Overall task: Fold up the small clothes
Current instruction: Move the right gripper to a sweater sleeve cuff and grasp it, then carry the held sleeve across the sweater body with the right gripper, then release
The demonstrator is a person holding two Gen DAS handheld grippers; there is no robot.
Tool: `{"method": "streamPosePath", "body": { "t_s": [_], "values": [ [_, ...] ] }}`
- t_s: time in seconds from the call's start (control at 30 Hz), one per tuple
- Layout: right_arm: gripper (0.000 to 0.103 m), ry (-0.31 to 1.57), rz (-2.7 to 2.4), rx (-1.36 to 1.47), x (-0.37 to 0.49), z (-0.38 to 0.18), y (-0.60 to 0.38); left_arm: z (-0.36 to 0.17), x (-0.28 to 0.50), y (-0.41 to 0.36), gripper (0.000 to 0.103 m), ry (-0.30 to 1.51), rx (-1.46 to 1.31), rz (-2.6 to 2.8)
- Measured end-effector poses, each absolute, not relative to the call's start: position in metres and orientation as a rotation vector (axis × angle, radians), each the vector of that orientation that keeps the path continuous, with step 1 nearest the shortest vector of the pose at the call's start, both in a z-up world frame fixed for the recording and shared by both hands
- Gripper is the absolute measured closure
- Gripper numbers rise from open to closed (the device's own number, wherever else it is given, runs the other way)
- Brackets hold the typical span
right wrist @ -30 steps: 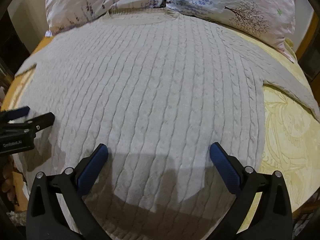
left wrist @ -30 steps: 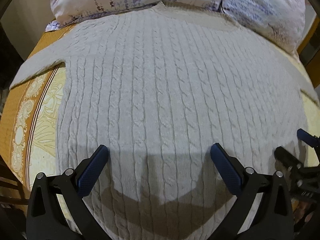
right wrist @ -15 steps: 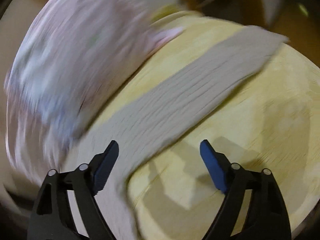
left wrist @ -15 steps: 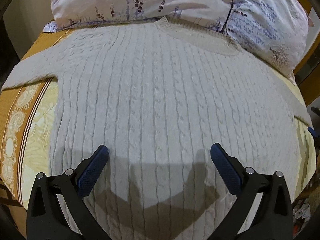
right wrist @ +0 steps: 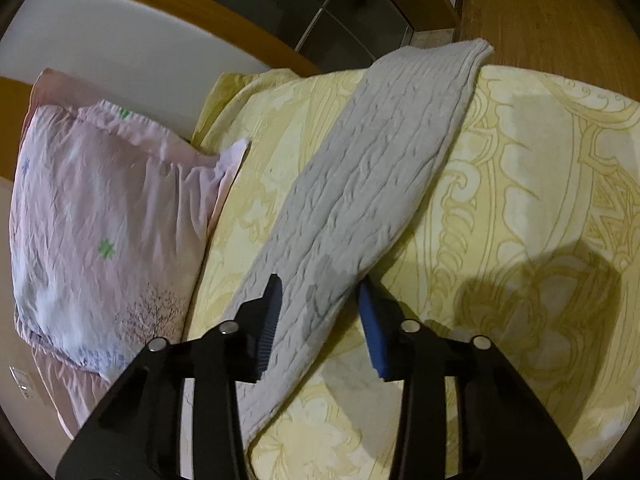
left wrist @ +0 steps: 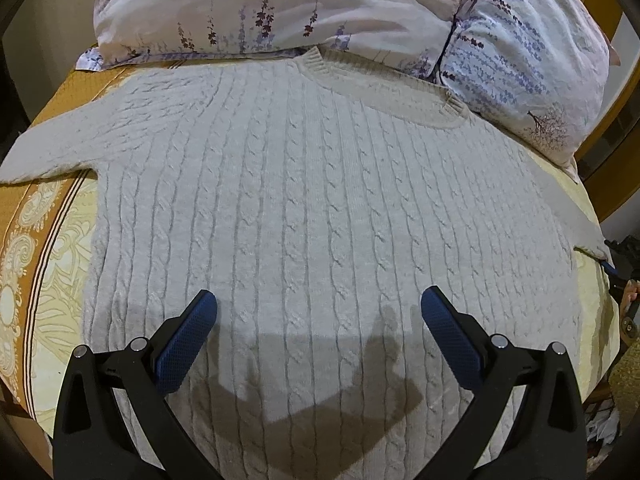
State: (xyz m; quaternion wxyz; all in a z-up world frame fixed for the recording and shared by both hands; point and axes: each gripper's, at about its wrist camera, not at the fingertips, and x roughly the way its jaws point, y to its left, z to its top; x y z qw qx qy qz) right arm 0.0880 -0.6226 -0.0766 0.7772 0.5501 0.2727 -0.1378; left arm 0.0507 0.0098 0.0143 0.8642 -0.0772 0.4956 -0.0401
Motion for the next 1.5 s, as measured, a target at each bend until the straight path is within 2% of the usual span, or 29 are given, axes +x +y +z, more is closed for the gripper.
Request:
{"method": "streamPosePath", "body": {
  "t_s": [0.03,0.1,0.2,0.47,0.7,0.83,0.97,1.1,1.17,1.2,1.23,1.5],
  "values": [
    [0.072,0.588,-0.304,1.183,0.089,-0.076,-0.622,0.015,0.051,0.011,0.001,1.036,-0.166,-0.086],
    [0.087,0.601,-0.327,1.147,0.091,-0.076,-0.623,0.016,0.053,0.015,0.001,1.026,-0.185,-0.086],
    [0.094,0.609,-0.34,1.087,0.094,-0.071,-0.621,0.02,0.056,0.022,0.001,1.016,-0.203,-0.082],
    [0.095,0.505,-0.234,0.842,0.099,0.0,-0.575,0.031,0.073,0.043,0.001,0.973,-0.266,-0.074],
    [0.095,0.447,0.093,0.697,0.112,0.06,-0.459,0.038,0.081,0.048,0.001,0.939,-0.258,-0.095],
    [0.095,0.538,0.288,0.625,0.12,0.046,-0.37,0.042,0.083,0.047,0.001,0.916,-0.252,-0.115],
    [0.095,0.736,0.347,0.57,0.131,-0.004,-0.302,0.043,0.084,0.046,0.001,0.92,-0.262,-0.138],
    [0.086,0.838,0.329,0.595,0.133,-0.031,-0.285,0.043,0.082,0.049,0.001,0.927,-0.274,-0.163],
    [0.077,0.836,0.317,0.633,0.127,-0.033,-0.294,0.043,0.081,0.052,0.001,0.928,-0.287,-0.175],
    [0.066,0.822,0.298,0.65,0.126,-0.032,-0.3,0.042,0.082,0.054,0.001,0.931,-0.298,-0.178],
    [0.061,0.808,0.282,0.665,0.123,-0.032,-0.307,0.042,0.083,0.056,0.001,0.937,-0.309,-0.179],
    [0.063,0.741,0.081,0.829,0.128,-0.038,-0.363,0.036,0.092,0.065,0.001,0.973,-0.392,-0.198]
  ]
}}
